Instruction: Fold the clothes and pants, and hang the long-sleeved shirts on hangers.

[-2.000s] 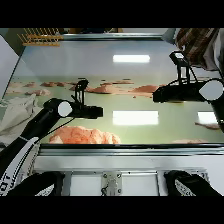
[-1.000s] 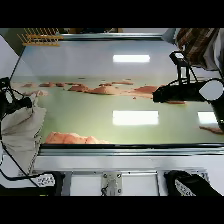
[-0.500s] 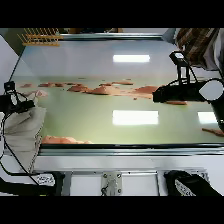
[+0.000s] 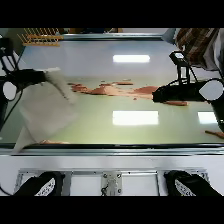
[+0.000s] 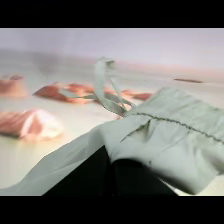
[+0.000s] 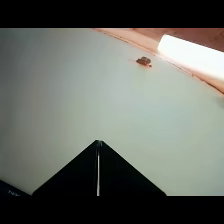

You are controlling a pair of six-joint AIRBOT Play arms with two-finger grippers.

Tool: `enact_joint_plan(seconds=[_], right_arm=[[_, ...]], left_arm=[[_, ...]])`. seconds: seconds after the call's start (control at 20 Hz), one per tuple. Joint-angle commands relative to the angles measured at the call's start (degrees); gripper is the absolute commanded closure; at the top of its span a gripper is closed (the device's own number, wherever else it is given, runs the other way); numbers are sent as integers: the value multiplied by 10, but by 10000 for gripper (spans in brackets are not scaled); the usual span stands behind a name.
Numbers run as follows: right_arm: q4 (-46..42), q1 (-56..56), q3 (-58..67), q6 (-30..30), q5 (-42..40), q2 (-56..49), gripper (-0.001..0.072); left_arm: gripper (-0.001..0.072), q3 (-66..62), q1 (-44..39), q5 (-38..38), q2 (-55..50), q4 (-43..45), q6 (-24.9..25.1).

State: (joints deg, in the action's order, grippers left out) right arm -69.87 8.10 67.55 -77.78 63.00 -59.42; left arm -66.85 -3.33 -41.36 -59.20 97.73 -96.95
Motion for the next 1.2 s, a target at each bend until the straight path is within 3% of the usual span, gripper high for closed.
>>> enact_joint_plan(seconds=[0.0,0.1,0.2,0.3,0.6,0.65,0.7,0.75,0.9,1.05,1.15], right_arm=[[21,0,0,-12,0,-1,697],[47,0,0,4,2,-1,697],[23,-9,10,45,1,3,697],[-10,-35,24,45,0,13,697],[-20,-120,32,45,-17,59,698],[-21,-127,32,45,-18,64,697],[-22,-131,32,45,-17,66,697],[-22,-135,32,45,-16,67,697],[-21,-140,32,44,-10,67,694],[-17,-141,32,43,0,66,693],[-12,-141,32,43,10,65,692]], left_arm=[[702,19,-175,8,68,-24,0],[702,21,-269,15,56,-24,-12],[702,20,-343,47,18,-24,-24],[702,-2,-396,81,-43,-24,-25],[701,-195,-428,48,-259,-49,-25],[531,-230,-421,9,-281,-49,-25],[153,-258,-410,-36,-293,-49,-26],[50,-280,-393,-86,-295,-49,-35],[54,-259,-301,-190,-250,-49,-64],[54,-106,-192,-214,-160,-52,-118],[54,19,-123,-214,-105,-116,-124]])
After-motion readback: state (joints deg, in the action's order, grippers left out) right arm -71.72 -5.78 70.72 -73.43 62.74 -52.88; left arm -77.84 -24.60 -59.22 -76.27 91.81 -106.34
